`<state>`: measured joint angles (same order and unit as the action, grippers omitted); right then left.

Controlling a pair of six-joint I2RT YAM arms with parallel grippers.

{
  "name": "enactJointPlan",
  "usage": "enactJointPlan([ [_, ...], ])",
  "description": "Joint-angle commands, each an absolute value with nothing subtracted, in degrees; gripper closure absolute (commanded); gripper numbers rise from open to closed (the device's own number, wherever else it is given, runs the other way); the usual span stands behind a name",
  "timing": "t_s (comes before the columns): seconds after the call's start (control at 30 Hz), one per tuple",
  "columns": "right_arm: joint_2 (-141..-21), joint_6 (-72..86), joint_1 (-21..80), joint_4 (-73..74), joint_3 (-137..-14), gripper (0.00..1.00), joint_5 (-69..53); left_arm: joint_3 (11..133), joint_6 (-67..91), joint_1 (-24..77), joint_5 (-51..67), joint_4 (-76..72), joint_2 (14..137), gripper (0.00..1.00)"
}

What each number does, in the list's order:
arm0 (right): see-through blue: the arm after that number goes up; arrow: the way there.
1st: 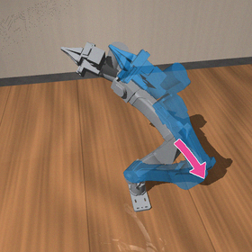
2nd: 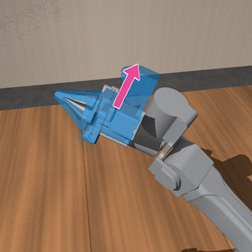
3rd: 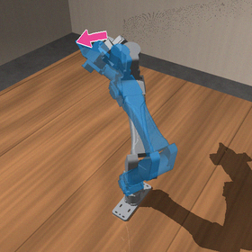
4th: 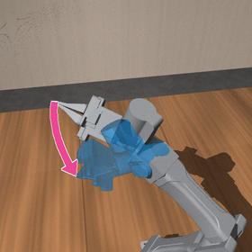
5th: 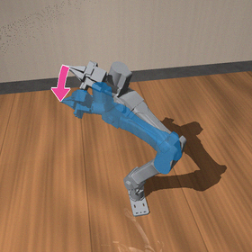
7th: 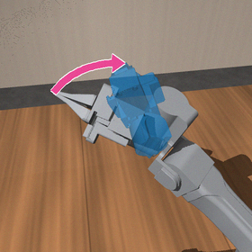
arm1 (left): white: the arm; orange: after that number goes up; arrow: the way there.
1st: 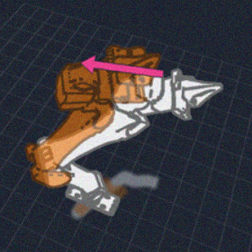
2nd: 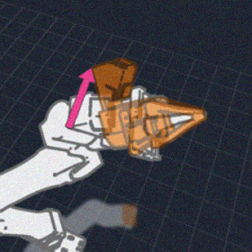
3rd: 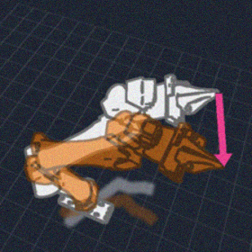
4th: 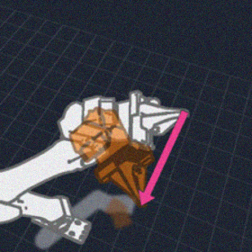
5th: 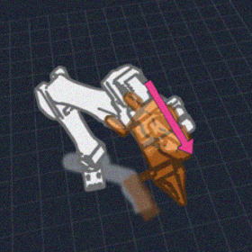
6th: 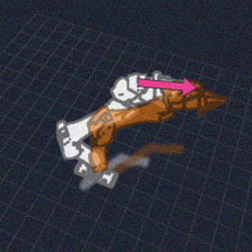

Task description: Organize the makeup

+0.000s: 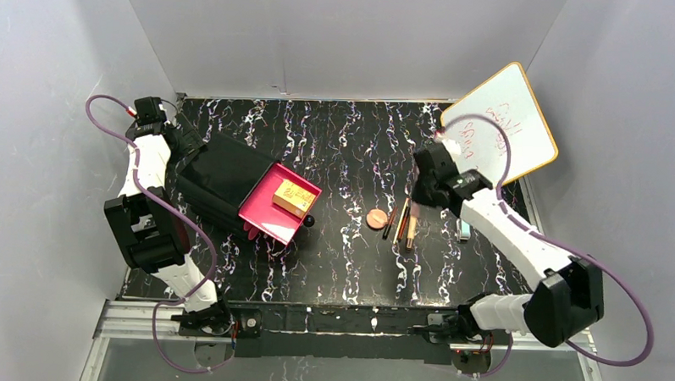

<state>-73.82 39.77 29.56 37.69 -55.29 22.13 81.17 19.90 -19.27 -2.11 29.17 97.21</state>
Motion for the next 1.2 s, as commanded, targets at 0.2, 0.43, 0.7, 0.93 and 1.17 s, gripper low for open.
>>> enactJointPlan([
  [0.2, -82.95, 18.4, 43.15, 38.41, -85.38, 0.84, 1.78, 82.15, 18.15, -18.11, -0.44, 33.47, 95.8, 0.02],
  [0.43, -96.64, 14.05, 58.58, 40.96, -99.19, 0.84, 0.36, 82.32, 17.85, -18.11, -0.07, 33.48, 95.92, 0.02],
  [0.7, -102.93, 13.36, 64.68, 41.28, -106.76, 0.84, -1.7, 81.44, 17.84, -18.11, 0.0, 33.12, 95.19, 0.01],
  [0.93, -105.38, 14.39, 67.31, 39.89, -107.36, 0.84, -1.68, 80.46, 17.84, -18.11, 0.0, 32.72, 94.47, 0.02],
  [1.17, -109.32, 14.81, 68.16, 38.32, -109.33, 0.85, -2.39, 80.1, 17.95, -18.11, 0.0, 32.51, 93.97, 0.02],
])
